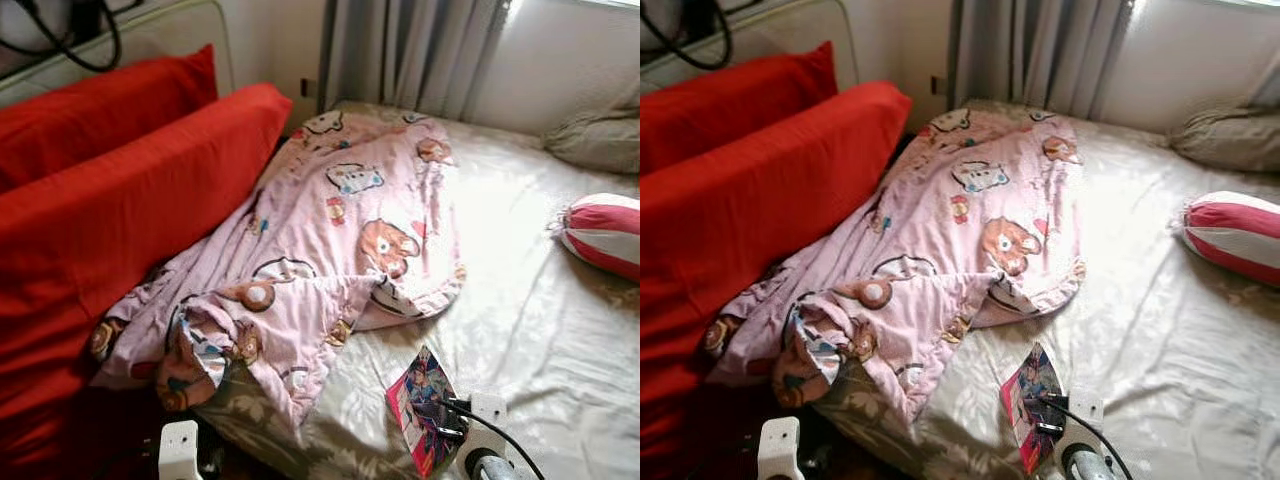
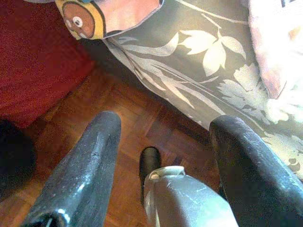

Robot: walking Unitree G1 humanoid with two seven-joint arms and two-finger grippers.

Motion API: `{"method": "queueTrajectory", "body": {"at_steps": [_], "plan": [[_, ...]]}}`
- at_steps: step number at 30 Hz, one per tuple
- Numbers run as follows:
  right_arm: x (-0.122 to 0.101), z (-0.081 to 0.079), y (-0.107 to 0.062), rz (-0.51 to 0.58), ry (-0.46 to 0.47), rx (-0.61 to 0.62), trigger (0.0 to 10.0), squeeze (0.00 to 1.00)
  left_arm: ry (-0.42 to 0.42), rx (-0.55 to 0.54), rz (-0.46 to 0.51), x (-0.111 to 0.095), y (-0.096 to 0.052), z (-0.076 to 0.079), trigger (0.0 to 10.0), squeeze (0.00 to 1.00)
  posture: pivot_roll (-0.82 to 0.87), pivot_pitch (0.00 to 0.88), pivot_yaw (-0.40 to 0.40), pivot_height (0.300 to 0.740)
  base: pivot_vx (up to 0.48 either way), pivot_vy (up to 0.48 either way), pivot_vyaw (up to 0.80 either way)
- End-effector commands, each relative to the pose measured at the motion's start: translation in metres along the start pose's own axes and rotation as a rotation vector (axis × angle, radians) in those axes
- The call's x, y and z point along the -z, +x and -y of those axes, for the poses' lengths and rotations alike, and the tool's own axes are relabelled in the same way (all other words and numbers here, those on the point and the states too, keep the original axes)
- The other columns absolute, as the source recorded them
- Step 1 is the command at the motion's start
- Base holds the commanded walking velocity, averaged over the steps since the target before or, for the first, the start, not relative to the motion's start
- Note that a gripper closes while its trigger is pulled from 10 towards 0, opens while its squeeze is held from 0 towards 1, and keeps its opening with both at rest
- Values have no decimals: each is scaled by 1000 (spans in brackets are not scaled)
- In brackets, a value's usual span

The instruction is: Clean up the room

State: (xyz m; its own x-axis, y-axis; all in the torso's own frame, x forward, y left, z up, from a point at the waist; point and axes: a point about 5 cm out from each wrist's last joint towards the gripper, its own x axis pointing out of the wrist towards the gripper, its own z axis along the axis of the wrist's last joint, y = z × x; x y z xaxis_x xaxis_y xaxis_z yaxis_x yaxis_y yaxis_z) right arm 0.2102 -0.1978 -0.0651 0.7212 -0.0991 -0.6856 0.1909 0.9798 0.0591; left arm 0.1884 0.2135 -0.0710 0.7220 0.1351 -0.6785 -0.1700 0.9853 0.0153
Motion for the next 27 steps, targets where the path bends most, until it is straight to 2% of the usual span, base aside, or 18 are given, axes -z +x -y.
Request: {"method": "queueTrajectory", "body": {"at_steps": [1,3,5,8,10,12,15,21,27], "plan": [[-4,5,0,29,7,16,10000,0,1,-9,-29,9,-3,-1,10000,0,129,108,-86,740,0,-386,0],[-11,6,1,74,38,27,10000,0,3,-7,-32,11,-4,0,10000,0,128,103,-85,740,0,-384,0],[-14,7,1,89,32,30,10000,0,5,-6,-33,11,-4,0,10000,0,128,103,-85,740,0,-386,0],[-29,5,3,161,-51,19,10000,0,19,-3,-32,12,-4,0,10000,0,131,100,-86,740,0,-385,0],[-37,2,3,201,-65,2,10000,0,19,-4,-31,12,-4,0,10000,0,141,97,-88,740,0,-386,0],[-48,2,4,262,-50,-10,10000,0,16,-8,-29,13,-5,-2,10000,0,132,94,-87,740,0,-384,0],[-56,6,4,294,-39,7,10000,0,19,-9,-35,15,-6,-3,10000,0,129,90,-85,740,0,-385,0],[-54,11,3,294,4,26,10000,0,22,-8,-40,17,-7,-2,10000,0,127,85,-83,740,0,-384,-614],[-43,6,2,262,13,8,10000,0,24,-6,-34,15,-6,-2,10000,0,132,86,-80,740,0,-384,-766]]}}
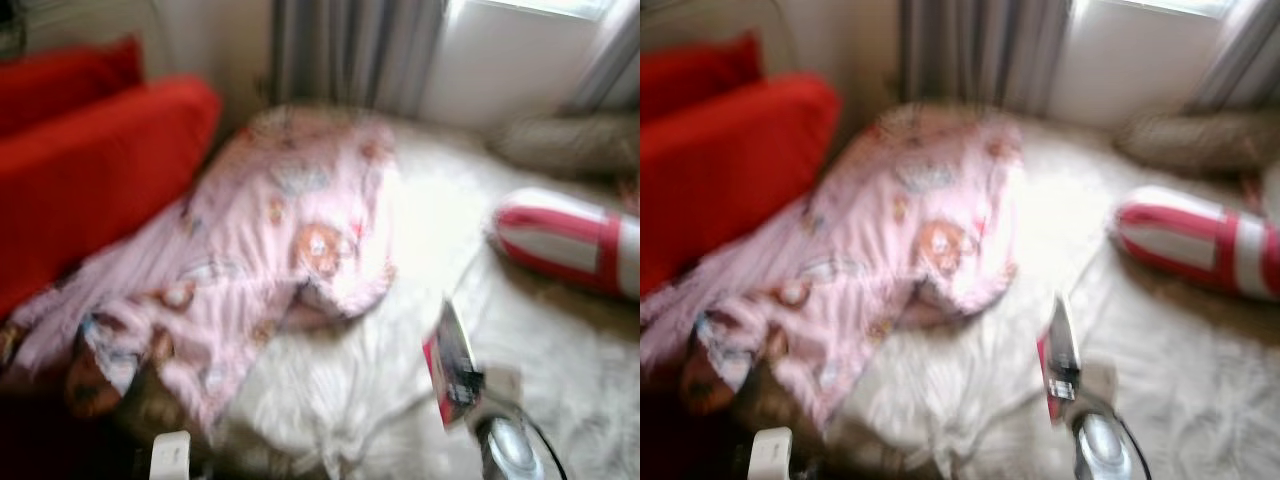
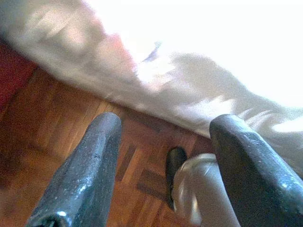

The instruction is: Clean up the room

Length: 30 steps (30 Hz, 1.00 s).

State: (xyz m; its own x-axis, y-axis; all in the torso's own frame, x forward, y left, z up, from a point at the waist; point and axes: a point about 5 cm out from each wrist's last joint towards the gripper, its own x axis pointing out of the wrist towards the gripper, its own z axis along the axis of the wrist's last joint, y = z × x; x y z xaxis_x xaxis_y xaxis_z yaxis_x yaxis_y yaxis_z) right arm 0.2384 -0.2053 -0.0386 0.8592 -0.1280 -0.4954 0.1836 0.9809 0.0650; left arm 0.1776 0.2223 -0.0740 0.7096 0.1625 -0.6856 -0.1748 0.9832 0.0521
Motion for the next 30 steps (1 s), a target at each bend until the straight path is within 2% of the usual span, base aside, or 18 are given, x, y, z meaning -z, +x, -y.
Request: {"method": "queueTrajectory", "body": {"at_steps": [1,7,30], "plan": [[-4,6,0,25,10,19,10000,0,1,23,-23,7,-2,9,10000,0,132,86,-80,740,0,-386,-756],[-4,0,0,40,5,12,10000,0,3,20,-21,5,-1,7,10000,0,131,102,-79,740,0,-384,-650],[-9,-11,2,72,-14,-41,10000,0,1,15,-16,4,0,6,10000,0,126,131,-74,740,0,-371,0]]}}
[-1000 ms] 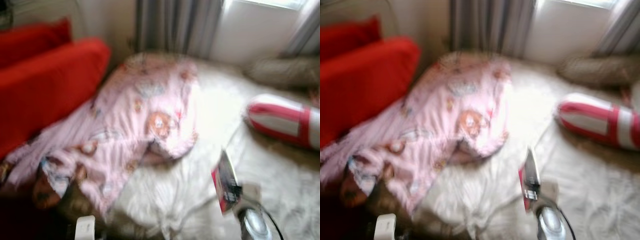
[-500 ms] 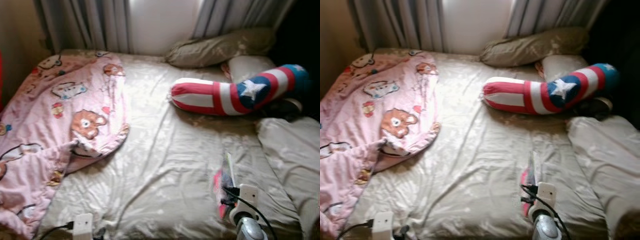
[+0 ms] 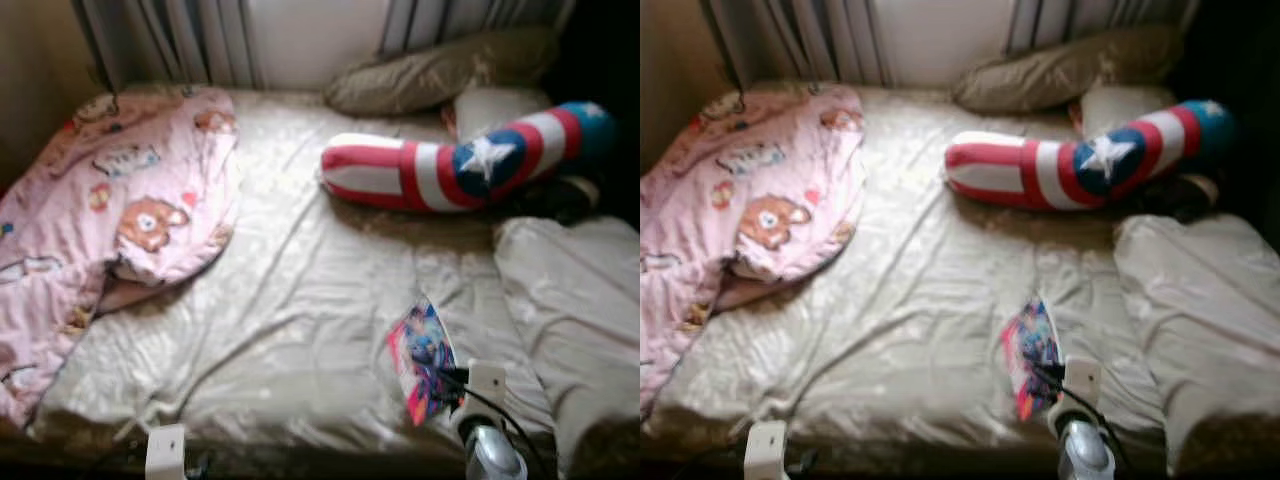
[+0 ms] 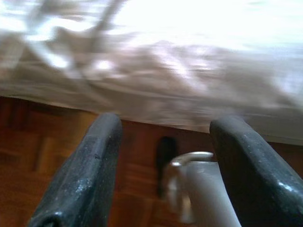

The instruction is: Clean up the room

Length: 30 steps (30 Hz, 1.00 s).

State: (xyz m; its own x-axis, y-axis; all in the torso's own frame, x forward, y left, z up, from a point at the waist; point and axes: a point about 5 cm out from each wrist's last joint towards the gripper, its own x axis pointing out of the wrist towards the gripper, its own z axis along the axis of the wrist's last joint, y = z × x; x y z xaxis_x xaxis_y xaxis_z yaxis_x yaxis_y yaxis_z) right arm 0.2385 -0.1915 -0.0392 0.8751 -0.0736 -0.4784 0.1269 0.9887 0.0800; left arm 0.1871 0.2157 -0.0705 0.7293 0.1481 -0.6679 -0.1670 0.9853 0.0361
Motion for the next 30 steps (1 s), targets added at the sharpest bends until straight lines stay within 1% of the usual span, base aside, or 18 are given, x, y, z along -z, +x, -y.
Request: {"method": "queueTrajectory", "body": {"at_steps": [1,10,23,30], "plan": [[-12,3,3,61,1,16,10000,0,8,-1,-41,12,-4,-2,10000,0,126,133,-74,740,0,0,0],[-15,1,4,72,12,17,10000,0,-5,-1,-22,8,-3,-2,10000,0,123,141,-74,740,0,0,0],[-12,-3,4,54,23,2,10000,0,-3,2,-20,6,-2,-3,10000,0,121,134,-67,740,0,0,0],[-10,-3,4,45,40,25,10000,0,11,14,-20,6,-2,-2,10000,0,119,124,-61,740,249,0,0]]}}
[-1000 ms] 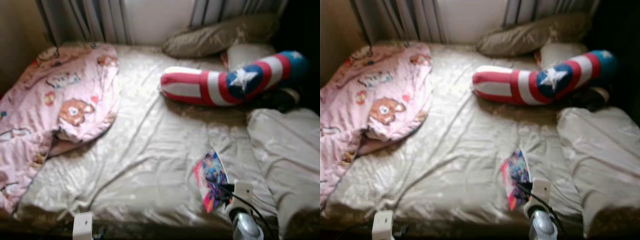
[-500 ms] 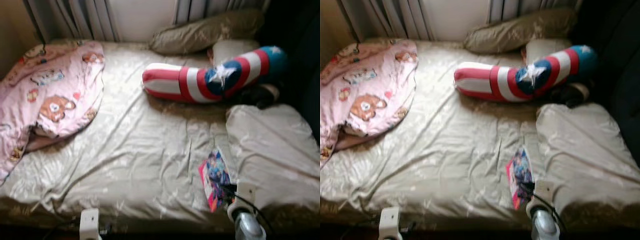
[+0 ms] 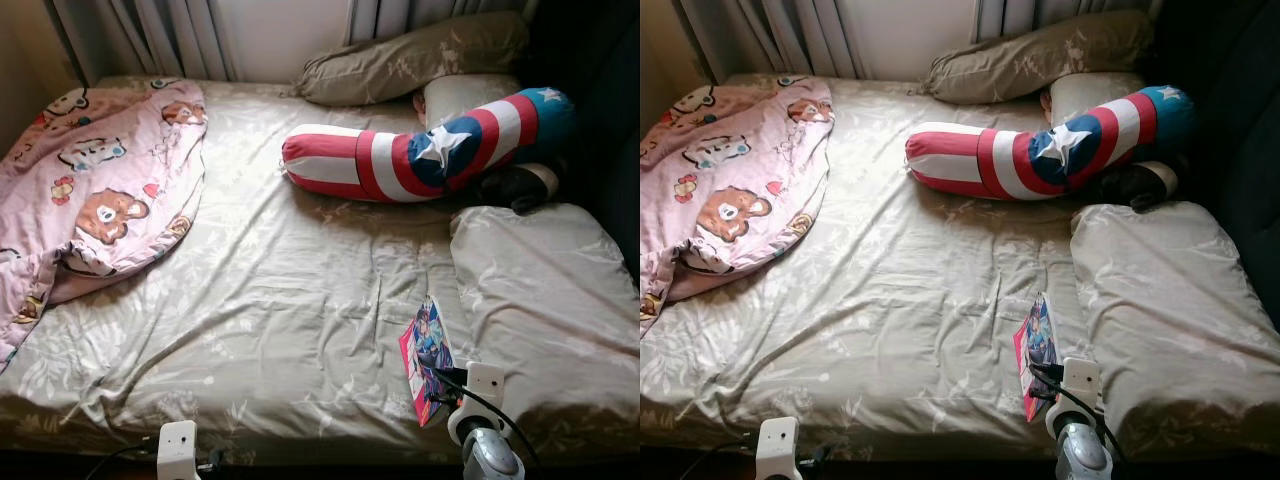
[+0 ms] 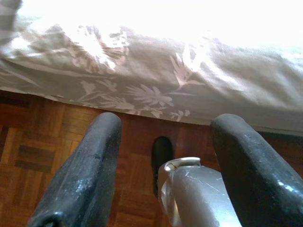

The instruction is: Clean up the room

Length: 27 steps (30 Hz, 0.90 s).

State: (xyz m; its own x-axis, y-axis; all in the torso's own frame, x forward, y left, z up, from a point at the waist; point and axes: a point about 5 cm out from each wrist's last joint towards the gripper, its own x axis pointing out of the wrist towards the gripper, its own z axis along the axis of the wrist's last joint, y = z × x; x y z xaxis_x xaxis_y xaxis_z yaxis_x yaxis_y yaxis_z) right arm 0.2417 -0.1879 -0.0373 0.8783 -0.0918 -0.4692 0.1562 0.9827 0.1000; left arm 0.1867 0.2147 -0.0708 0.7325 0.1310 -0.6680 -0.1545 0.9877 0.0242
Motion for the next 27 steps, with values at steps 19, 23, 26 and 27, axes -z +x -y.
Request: {"method": "queueTrajectory", "body": {"at_steps": [19,23,26,27], "plan": [[-12,-3,5,46,23,-4,10000,0,5,6,32,-6,1,-2,10000,0,121,113,-59,740,186,0,-126],[-20,-9,7,90,55,-50,10000,0,17,21,101,-18,3,-3,10000,0,115,128,-57,740,0,0,0],[-27,-14,9,120,90,-83,10000,0,9,15,170,-30,4,-6,10000,0,108,134,-56,740,0,0,0],[-27,-14,9,120,90,-83,10000,0,9,15,170,-30,4,-6,10000,0,108,134,-56,740,0,0,0]]}}
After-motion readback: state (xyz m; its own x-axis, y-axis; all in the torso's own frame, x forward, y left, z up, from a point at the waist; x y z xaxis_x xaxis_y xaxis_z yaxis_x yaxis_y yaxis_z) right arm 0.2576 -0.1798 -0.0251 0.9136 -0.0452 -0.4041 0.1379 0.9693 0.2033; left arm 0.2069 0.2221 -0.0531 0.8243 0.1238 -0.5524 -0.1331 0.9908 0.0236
